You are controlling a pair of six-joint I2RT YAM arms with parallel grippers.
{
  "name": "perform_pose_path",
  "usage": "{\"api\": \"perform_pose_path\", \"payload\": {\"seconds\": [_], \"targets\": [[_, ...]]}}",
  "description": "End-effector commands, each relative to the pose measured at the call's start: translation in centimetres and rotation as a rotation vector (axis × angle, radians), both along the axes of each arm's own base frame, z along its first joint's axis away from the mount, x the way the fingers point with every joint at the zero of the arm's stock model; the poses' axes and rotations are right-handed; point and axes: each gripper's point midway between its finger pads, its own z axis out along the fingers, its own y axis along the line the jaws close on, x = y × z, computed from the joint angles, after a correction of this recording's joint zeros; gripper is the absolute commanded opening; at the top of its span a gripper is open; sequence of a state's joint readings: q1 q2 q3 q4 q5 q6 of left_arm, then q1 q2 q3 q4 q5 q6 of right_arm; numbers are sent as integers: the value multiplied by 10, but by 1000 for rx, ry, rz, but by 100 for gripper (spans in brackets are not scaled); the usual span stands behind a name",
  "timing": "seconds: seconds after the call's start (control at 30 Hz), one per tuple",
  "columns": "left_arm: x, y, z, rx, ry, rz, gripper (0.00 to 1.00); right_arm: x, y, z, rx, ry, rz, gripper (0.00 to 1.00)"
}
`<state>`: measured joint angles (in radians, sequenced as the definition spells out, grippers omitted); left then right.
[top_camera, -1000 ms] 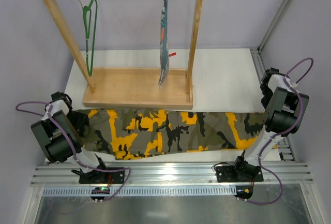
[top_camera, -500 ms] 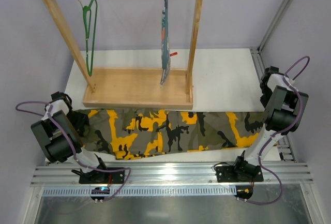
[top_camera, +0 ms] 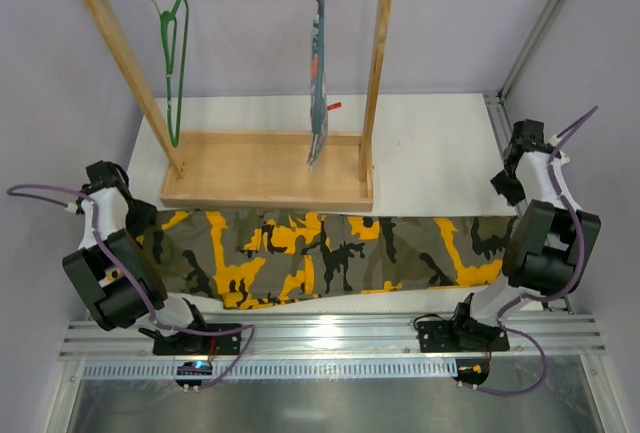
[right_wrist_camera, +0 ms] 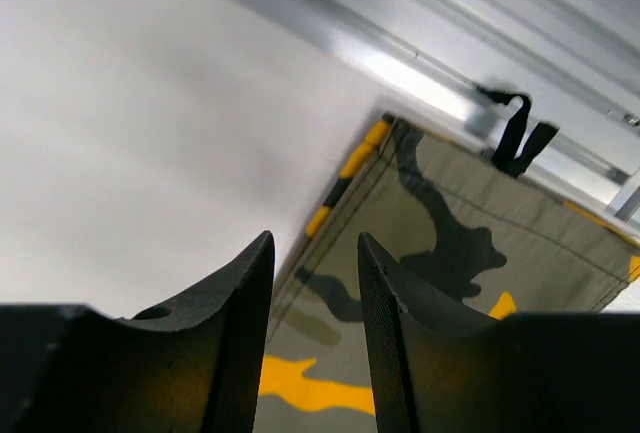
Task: Place the trousers on the hanger
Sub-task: Fold the trousers
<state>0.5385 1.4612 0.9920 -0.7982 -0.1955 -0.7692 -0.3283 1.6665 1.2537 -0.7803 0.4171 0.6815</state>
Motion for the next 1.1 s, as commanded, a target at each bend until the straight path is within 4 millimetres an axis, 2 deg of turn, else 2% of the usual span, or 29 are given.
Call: {"api": "perform_pose_path", "payload": {"seconds": [0.0,0.03,0.07,0.1,0.13,0.17,0.37,0.43,0.53,0.57,0.6,0.63,0.67,0.7,0.77,0.8,0.87,0.93,0.97,1.07], "targets": [[16,7,9,25,-52,-9,67,-4,39,-6,153,-76,160,43],[19,5,2,4,-50,-21,67,6,47,-6,180,-143,209,43],[26,3,-1,-14,-67,-36,67,-4,65,-24,252,-147,252,43],[30,4,-4,-21,-68,-42,67,4,67,-19,239,-209,305,43],[31,4,-15,-41,-41,-47,67,1,69,-24,237,-210,318,44],[34,7,-17,-41,-34,-51,68,-6,78,-34,275,-203,343,45],[26,13,-47,-90,78,-43,70,-20,71,-60,294,-169,340,47],[31,13,-46,-109,72,-48,70,-20,70,-61,305,-173,334,47],[39,10,-27,-124,25,-63,70,-18,72,-50,310,-202,345,53],[42,9,-19,-118,-2,-68,71,-15,71,-38,293,-234,346,55],[47,10,-1,-92,-56,-76,72,-16,72,-32,292,-240,344,57],[54,8,13,-83,-100,-96,87,-16,70,-26,278,-247,337,58],[57,5,24,-75,-129,-116,100,-13,68,-11,258,-280,339,60],[62,2,39,-57,-172,-135,100,-14,69,-7,264,-287,330,67],[72,-18,56,-92,-230,-210,100,-14,70,2,272,-323,318,70],[80,-36,61,-110,-258,-266,100,-13,71,4,290,-347,288,73],[81,-59,71,-116,-304,-346,100,-20,69,-1,350,-381,245,78],[86,-85,83,-103,-377,-448,100,-27,57,5,335,-390,192,80],[83,-97,80,-125,-392,-500,100,-34,47,6,292,-366,157,81],[80,-128,87,-154,-447,-612,100,-57,32,12,259,-364,59,85]]}}
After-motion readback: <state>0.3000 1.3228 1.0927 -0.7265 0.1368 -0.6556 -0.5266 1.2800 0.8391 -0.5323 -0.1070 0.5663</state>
